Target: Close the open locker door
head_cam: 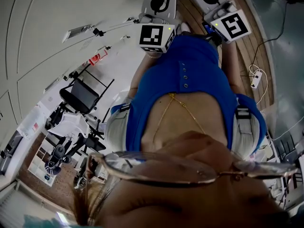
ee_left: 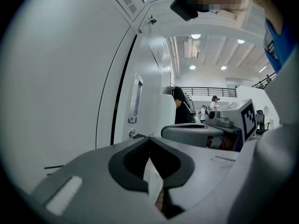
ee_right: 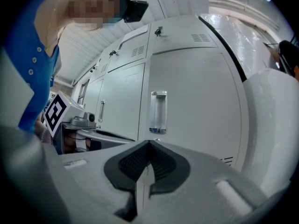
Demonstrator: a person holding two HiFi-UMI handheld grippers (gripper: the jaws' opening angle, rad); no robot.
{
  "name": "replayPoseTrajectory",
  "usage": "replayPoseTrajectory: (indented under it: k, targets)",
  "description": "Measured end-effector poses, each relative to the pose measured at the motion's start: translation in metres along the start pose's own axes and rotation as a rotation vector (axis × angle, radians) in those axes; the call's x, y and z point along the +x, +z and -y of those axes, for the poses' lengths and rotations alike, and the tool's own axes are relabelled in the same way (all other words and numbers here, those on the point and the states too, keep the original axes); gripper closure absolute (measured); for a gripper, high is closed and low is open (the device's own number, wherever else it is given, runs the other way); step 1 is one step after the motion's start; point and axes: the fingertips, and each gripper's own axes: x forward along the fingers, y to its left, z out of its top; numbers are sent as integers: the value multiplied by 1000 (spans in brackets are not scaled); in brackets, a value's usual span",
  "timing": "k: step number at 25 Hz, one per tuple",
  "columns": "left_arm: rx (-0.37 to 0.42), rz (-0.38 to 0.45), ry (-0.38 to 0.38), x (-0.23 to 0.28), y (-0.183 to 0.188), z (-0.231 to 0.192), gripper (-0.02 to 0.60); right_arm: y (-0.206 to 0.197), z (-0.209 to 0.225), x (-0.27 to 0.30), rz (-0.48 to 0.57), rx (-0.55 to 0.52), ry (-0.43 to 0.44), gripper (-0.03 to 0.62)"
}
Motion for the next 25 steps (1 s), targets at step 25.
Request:
replayPoseTrajectory:
  k: [25]
  targets:
    - [14, -22, -37, 7, -7, 23, 581, -4, 6, -29, -16, 14, -21, 592]
